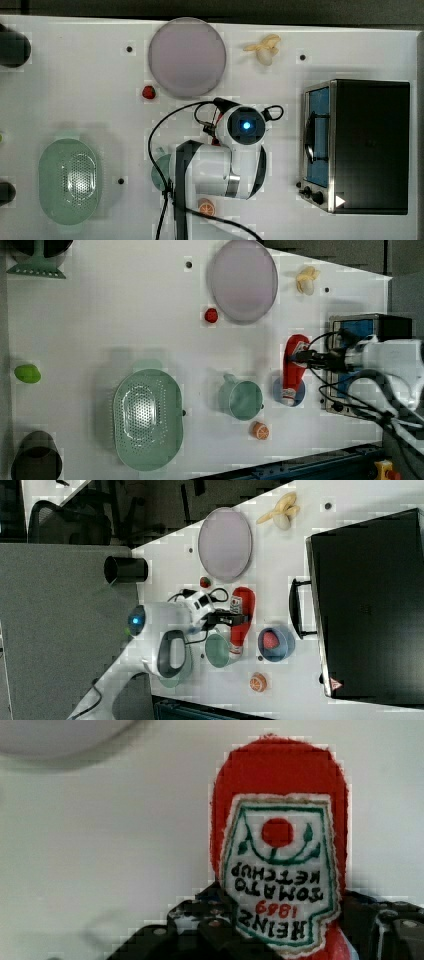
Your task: Pick ketchup from plate and place it on table.
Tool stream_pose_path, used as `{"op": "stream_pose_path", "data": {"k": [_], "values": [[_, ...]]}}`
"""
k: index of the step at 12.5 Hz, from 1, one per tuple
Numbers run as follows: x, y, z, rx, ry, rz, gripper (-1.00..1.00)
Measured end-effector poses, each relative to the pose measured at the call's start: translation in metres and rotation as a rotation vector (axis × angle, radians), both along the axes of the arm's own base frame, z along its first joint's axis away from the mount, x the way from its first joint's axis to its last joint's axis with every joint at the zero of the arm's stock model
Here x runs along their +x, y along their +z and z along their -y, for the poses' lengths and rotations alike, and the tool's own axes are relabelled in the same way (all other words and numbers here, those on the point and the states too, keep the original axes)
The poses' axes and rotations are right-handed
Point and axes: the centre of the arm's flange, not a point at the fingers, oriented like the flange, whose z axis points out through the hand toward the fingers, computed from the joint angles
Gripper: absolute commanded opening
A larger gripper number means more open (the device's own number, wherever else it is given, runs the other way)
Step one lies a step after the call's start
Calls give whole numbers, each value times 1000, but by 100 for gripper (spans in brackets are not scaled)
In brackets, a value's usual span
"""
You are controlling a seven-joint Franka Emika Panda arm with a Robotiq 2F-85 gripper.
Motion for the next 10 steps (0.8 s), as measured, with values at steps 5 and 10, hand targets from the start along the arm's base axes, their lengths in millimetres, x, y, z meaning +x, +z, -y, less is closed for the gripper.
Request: {"op": "stream_pose_path", "data": {"k": [5, 10], "values": [[-11, -60, -1, -2, -2, 0, 34], [-5, -53, -9, -1, 12, 36, 100]]}}
